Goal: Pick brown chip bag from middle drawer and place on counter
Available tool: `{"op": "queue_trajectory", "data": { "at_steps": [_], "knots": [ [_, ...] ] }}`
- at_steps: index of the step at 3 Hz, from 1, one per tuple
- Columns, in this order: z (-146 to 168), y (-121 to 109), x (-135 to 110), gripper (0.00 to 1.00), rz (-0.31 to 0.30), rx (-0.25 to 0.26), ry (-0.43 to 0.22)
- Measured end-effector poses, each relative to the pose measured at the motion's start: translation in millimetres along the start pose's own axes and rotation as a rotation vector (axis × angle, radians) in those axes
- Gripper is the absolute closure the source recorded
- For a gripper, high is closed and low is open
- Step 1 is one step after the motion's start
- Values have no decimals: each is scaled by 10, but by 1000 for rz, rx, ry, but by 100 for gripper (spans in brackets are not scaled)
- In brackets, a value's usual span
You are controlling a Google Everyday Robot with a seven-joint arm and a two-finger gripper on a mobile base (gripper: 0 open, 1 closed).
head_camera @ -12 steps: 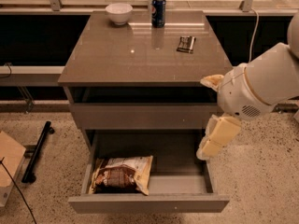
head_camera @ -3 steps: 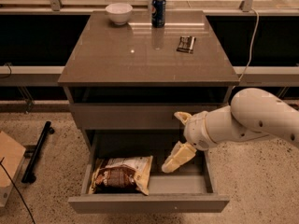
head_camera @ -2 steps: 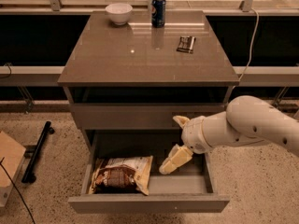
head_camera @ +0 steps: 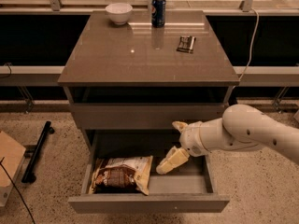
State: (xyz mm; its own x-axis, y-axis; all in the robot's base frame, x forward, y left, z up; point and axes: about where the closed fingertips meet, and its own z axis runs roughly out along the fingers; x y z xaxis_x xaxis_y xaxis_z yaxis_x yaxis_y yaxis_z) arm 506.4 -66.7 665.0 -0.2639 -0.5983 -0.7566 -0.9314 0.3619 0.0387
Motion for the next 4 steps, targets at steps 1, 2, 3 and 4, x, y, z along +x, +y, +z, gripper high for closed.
{"op": "queue_trajectory", "data": {
  "at_steps": [1, 2, 3, 4],
  "knots": [
    [1, 0, 0, 0, 0, 0, 0],
    [172, -19, 48, 0, 13, 13, -9],
    [503, -60, 202, 0, 48, 8, -15],
    [723, -71, 343, 0, 90, -10, -24]
  ]
}}
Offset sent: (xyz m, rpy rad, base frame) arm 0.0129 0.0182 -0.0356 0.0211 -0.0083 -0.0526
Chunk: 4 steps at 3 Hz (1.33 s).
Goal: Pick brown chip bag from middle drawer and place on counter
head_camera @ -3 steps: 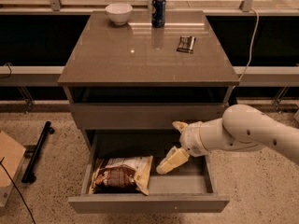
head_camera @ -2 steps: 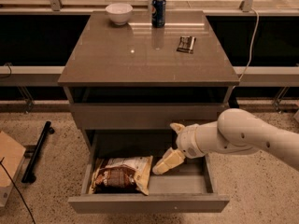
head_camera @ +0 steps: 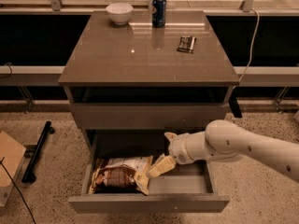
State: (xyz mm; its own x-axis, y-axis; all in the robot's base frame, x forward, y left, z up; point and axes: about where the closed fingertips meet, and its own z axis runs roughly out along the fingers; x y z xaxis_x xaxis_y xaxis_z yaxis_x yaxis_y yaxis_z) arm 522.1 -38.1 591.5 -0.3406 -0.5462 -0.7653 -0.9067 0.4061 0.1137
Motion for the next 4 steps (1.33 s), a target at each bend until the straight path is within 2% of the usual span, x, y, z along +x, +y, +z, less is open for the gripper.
{"op": "queue_trajectory", "data": {
  "at_steps": [2, 4],
  "knots": [
    [521, -138, 337, 0, 102, -56, -33],
    [882, -195, 566, 0, 171, -100, -65]
  ]
}}
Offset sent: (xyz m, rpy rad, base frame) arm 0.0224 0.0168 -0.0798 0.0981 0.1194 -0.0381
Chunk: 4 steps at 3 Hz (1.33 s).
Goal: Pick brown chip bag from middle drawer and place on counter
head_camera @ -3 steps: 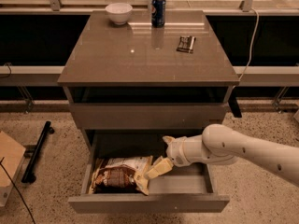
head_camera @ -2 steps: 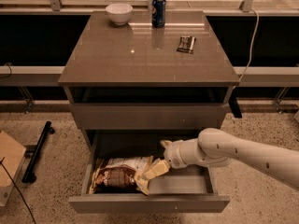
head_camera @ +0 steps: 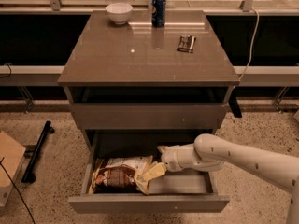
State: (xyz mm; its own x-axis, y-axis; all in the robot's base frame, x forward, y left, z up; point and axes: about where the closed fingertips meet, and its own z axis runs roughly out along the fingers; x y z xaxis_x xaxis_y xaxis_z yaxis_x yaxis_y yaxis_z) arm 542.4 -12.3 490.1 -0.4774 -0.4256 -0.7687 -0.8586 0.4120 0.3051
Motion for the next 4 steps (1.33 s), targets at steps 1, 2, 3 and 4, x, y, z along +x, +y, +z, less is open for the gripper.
{"op": "queue_trajectory", "data": {
  "at_steps": [1, 2, 3, 4],
  "knots": [
    [186, -14, 48, 0, 14, -35, -33],
    [360, -23, 97, 0, 20, -72, -62],
    [569, -40, 149, 0, 42, -107, -82],
    [724, -47, 210, 0, 63, -132, -78]
  ]
}}
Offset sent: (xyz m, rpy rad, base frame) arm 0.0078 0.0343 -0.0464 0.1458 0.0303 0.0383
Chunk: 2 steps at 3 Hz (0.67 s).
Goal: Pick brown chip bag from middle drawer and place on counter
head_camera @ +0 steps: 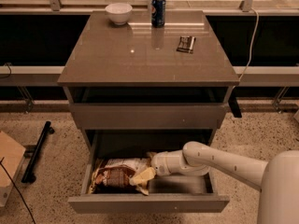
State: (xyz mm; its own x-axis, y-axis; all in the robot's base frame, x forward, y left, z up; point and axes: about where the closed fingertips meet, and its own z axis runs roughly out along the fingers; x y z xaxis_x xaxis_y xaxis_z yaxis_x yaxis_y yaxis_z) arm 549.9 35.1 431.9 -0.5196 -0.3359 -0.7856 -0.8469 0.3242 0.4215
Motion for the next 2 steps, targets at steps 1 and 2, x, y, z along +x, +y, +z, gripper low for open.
{"op": "queue_trajectory", "data": {
  "at_steps": [1, 2],
  "knots": [
    [72, 71, 21, 16, -2, -24, 3],
    [83, 143, 34, 39, -5, -34, 4]
  ]
}}
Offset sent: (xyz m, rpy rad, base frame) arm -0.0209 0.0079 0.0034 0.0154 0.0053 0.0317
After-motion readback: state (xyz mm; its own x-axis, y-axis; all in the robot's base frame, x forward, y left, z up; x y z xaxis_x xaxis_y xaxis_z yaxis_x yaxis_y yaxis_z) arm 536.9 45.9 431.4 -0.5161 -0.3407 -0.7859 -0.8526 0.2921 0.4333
